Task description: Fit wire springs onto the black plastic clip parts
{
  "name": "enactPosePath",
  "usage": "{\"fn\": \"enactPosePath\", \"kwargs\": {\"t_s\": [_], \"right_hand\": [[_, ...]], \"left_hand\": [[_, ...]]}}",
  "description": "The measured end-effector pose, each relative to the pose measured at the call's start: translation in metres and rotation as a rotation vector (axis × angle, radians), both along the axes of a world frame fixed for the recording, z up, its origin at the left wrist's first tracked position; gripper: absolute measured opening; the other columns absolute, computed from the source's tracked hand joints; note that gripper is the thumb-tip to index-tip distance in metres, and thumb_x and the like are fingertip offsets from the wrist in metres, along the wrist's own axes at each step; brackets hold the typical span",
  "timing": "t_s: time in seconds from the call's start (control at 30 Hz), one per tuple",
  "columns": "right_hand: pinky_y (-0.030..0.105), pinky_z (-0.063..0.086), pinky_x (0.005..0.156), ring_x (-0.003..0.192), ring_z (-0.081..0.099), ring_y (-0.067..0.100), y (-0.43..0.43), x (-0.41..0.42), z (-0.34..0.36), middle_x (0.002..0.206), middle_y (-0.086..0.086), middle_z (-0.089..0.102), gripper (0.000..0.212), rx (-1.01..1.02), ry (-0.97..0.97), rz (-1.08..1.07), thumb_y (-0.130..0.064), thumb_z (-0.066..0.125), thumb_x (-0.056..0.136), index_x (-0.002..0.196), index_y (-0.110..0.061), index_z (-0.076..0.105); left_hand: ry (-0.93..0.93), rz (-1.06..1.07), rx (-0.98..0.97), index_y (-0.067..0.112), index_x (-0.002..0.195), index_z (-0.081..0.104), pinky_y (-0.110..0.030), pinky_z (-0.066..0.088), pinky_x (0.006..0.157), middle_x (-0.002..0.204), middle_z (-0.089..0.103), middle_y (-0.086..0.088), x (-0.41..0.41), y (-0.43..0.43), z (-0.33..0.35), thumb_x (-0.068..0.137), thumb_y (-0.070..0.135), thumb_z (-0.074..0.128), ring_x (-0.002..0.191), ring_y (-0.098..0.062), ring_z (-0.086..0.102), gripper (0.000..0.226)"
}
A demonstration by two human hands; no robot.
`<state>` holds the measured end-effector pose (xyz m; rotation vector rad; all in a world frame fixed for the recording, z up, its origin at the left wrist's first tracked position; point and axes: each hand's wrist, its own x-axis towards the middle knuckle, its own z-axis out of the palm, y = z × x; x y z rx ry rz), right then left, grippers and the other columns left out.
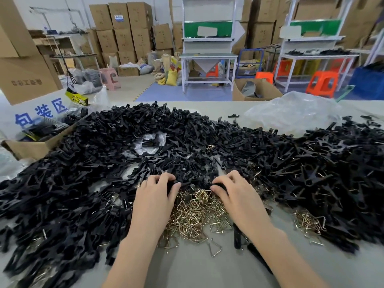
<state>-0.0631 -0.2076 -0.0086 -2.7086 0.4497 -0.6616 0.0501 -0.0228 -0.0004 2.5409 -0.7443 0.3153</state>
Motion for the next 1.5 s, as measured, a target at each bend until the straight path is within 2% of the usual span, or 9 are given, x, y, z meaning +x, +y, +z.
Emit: {"fn": "enactPosePath", "kwargs": {"t_s": [0.2, 0.3, 0.47, 0.63, 0.77, 0.97, 1.2, 1.37, 1.5], "right_hand": [[0.015, 0.045, 0.084, 0.1, 0.06, 0.002, -0.005, -0.014, 0.005, 0.109, -0.021, 0.063, 0.033, 0.304, -0.324, 0.036, -0.048, 0.046, 0.1, 0.113, -0.028, 0.068], [0.013, 0.046, 0.06, 0.072, 0.064, 0.0, -0.006, -0.021, 0.007, 0.084, -0.014, 0.07, 0.024, 0.527, -0.43, 0.049, -0.051, 0.049, 0.098, 0.108, -0.036, 0.066], [0.021, 0.057, 0.062, 0.071, 0.069, 0.013, -0.012, -0.018, 0.014, 0.089, 0.008, 0.077, 0.025, 1.197, -0.589, 0.105, -0.035, 0.061, 0.09, 0.109, -0.02, 0.069], [0.026, 0.061, 0.08, 0.098, 0.075, 0.024, -0.012, -0.013, 0.014, 0.105, 0.015, 0.077, 0.028, 1.578, -0.523, 0.17, -0.008, 0.061, 0.089, 0.115, -0.01, 0.07], [0.026, 0.061, 0.082, 0.105, 0.074, 0.025, -0.008, -0.014, 0.015, 0.111, 0.012, 0.076, 0.029, 1.64, -0.511, 0.202, -0.001, 0.063, 0.089, 0.113, -0.012, 0.075], [0.03, 0.061, 0.083, 0.105, 0.074, 0.025, -0.009, -0.014, 0.011, 0.115, 0.009, 0.074, 0.028, 1.558, -0.457, 0.174, -0.009, 0.069, 0.086, 0.107, -0.022, 0.08], [0.03, 0.061, 0.083, 0.105, 0.074, 0.025, -0.009, -0.014, 0.007, 0.114, 0.004, 0.075, 0.032, 1.501, -0.37, 0.206, -0.017, 0.071, 0.084, 0.113, -0.027, 0.078], [0.029, 0.061, 0.084, 0.106, 0.074, 0.024, -0.01, -0.014, 0.005, 0.112, 0.001, 0.076, 0.035, 1.491, -0.354, 0.231, -0.021, 0.072, 0.08, 0.113, -0.027, 0.078], [0.03, 0.06, 0.086, 0.106, 0.073, 0.024, -0.011, -0.014, 0.004, 0.112, 0.001, 0.075, 0.035, 1.479, -0.349, 0.24, -0.023, 0.072, 0.08, 0.115, -0.028, 0.077]], "left_hand": [[0.022, -0.021, -0.242, 0.025, 0.122, 0.062, -0.027, 0.04, 0.075, 0.105, 0.07, 0.01, -0.006, 0.004, 0.003, 0.101, 0.05, 0.037, 0.091, -0.009, 0.058, 0.042], [-0.047, -0.008, -0.34, 0.026, 0.115, 0.063, -0.032, 0.041, 0.072, 0.073, 0.058, 0.018, -0.014, 0.003, 0.013, 0.101, 0.05, 0.035, 0.067, -0.002, 0.052, 0.04], [-0.058, 0.035, -0.391, 0.034, 0.104, 0.059, -0.032, 0.03, 0.096, 0.091, 0.058, 0.021, -0.02, -0.003, 0.016, 0.1, 0.052, 0.035, 0.099, -0.005, 0.048, 0.03], [0.046, -0.029, -0.511, 0.044, 0.092, 0.055, -0.035, 0.044, 0.084, 0.086, 0.062, 0.024, -0.018, -0.006, 0.008, 0.097, 0.055, 0.045, 0.094, 0.001, 0.053, 0.016], [0.17, -0.093, -0.683, 0.041, 0.095, 0.066, -0.027, 0.051, 0.062, 0.091, 0.071, 0.019, -0.02, -0.009, 0.01, 0.089, 0.059, 0.049, 0.076, -0.008, 0.061, 0.025], [0.175, -0.12, -0.67, 0.044, 0.1, 0.065, -0.013, 0.043, 0.056, 0.094, 0.071, 0.024, -0.02, -0.008, 0.012, 0.1, 0.037, 0.056, 0.073, -0.008, 0.06, 0.011], [0.081, -0.309, -0.069, 0.04, 0.114, 0.065, -0.024, 0.032, 0.098, 0.109, 0.051, 0.031, -0.009, 0.011, 0.009, 0.094, 0.053, 0.05, 0.112, 0.007, 0.039, 0.029], [0.071, -0.307, -0.087, 0.037, 0.104, 0.067, -0.009, 0.034, 0.09, 0.103, 0.055, 0.031, -0.002, 0.013, 0.008, 0.099, 0.037, 0.054, 0.109, 0.01, 0.042, 0.015], [0.043, -0.268, -0.147, 0.037, 0.105, 0.064, -0.018, 0.036, 0.093, 0.107, 0.051, 0.029, -0.003, 0.017, 0.012, 0.095, 0.04, 0.059, 0.11, 0.005, 0.043, 0.011]]}}
